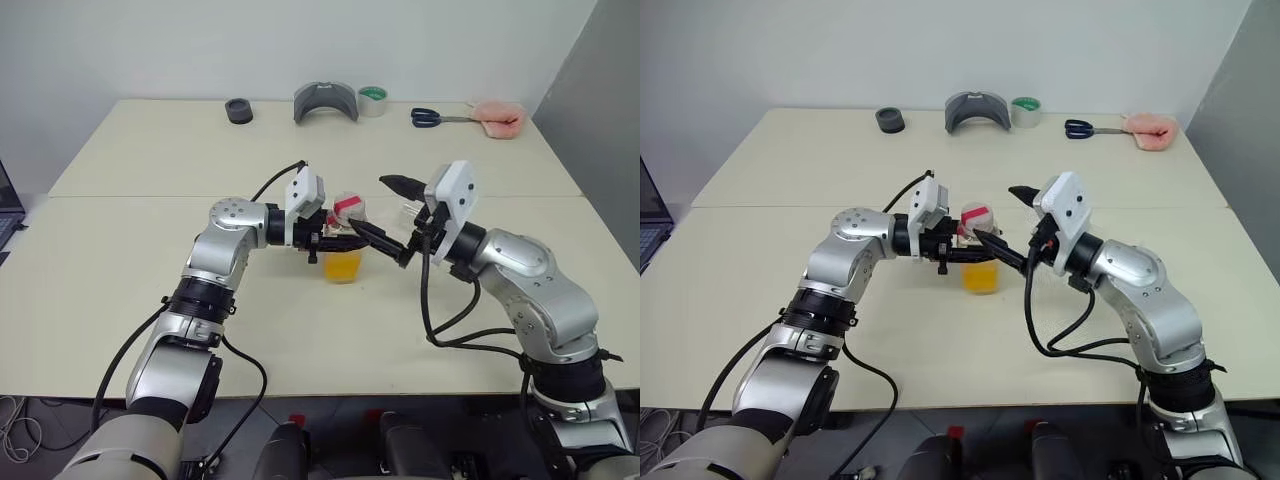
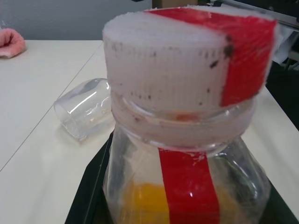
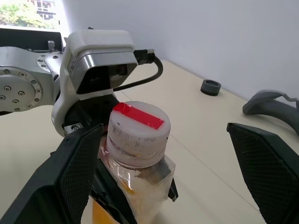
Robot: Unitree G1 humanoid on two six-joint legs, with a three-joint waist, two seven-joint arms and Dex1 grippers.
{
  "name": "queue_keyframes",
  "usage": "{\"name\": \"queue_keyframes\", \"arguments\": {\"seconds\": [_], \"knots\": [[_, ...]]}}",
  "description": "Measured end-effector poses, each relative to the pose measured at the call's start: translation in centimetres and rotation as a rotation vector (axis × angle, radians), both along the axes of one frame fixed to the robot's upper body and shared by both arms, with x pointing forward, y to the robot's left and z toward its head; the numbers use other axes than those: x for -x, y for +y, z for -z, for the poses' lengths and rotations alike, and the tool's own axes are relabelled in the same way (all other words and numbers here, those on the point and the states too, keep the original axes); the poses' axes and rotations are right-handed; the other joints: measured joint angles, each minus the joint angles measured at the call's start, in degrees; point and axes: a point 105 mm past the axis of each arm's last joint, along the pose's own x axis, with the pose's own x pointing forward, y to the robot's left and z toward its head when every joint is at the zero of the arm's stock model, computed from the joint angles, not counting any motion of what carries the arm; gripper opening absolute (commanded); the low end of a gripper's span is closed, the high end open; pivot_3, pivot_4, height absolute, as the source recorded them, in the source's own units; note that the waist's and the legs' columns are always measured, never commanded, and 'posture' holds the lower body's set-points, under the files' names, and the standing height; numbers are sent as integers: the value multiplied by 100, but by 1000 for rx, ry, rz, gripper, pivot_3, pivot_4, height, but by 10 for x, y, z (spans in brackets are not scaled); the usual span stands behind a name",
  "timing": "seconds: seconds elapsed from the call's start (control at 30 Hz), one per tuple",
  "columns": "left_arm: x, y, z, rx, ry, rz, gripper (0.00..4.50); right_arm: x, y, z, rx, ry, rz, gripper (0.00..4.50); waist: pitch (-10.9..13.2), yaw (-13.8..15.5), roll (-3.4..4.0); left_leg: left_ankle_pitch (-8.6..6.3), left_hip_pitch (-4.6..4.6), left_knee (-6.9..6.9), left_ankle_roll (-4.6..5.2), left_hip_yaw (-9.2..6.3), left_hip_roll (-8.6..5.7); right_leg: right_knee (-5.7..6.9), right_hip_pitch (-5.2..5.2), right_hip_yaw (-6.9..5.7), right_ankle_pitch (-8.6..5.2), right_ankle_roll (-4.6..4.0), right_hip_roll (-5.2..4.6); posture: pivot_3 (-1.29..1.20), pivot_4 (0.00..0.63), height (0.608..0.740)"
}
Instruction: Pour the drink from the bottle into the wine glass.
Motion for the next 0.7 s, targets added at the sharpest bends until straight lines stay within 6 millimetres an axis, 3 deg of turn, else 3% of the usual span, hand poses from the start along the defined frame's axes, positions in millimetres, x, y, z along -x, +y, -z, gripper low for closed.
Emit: {"name": "queue_keyframes", "arguments": {"seconds": [0.7], "knots": [[0, -1, 0, 3, 0, -3, 1741, -5, 4, 1, -20, 10, 12, 4500, 0, 0, 0, 0, 0, 0, 0, 0, 0, 0, 0, 0, 0, 0, 0, 0, 150, 740]]}}
